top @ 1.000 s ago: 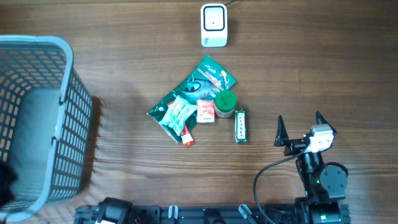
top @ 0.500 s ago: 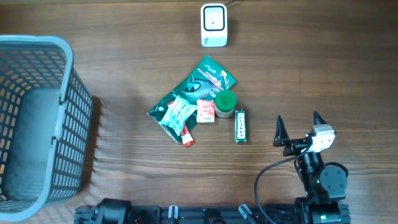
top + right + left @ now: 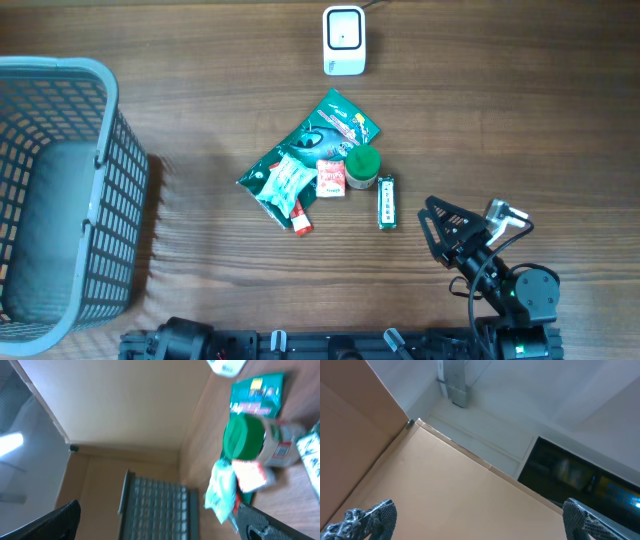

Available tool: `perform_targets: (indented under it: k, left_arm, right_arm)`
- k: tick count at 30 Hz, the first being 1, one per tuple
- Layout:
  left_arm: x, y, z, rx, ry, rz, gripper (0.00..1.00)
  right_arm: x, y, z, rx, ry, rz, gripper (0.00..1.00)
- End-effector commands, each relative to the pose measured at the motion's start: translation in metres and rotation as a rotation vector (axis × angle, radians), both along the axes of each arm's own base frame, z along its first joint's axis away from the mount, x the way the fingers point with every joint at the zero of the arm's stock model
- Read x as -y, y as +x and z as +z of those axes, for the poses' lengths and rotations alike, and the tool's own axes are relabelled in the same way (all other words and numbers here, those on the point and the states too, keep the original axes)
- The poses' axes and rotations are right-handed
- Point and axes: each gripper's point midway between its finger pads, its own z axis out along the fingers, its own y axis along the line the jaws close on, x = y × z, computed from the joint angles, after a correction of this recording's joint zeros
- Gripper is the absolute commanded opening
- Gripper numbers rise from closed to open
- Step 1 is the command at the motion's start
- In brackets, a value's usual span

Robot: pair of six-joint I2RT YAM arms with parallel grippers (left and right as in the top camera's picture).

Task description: Scan the item barcode

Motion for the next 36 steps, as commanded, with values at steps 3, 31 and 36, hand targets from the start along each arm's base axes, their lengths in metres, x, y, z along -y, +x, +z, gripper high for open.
perform_targets:
  k: [3,31,36]
  left_arm:
    - [-0.001,0.003,0.000,0.011,-0.020,-0.032,1.00]
    - [0.069,0.269,-0.231,-0.603,-0.111,-0.101,1.00]
    - [0.059,0.280,-0.269,-0.743,-0.104,-0.001,1.00]
  right_arm:
    - [-0.011,-0.010,0.001,0.057,-0.063,0.084,0.99]
    - [-0.039,0.076,0.026,-0.445,-1.097,0.232,1.00]
    - [-0.058,0.106,-0.016,-0.532,-1.141,0.302,1.00]
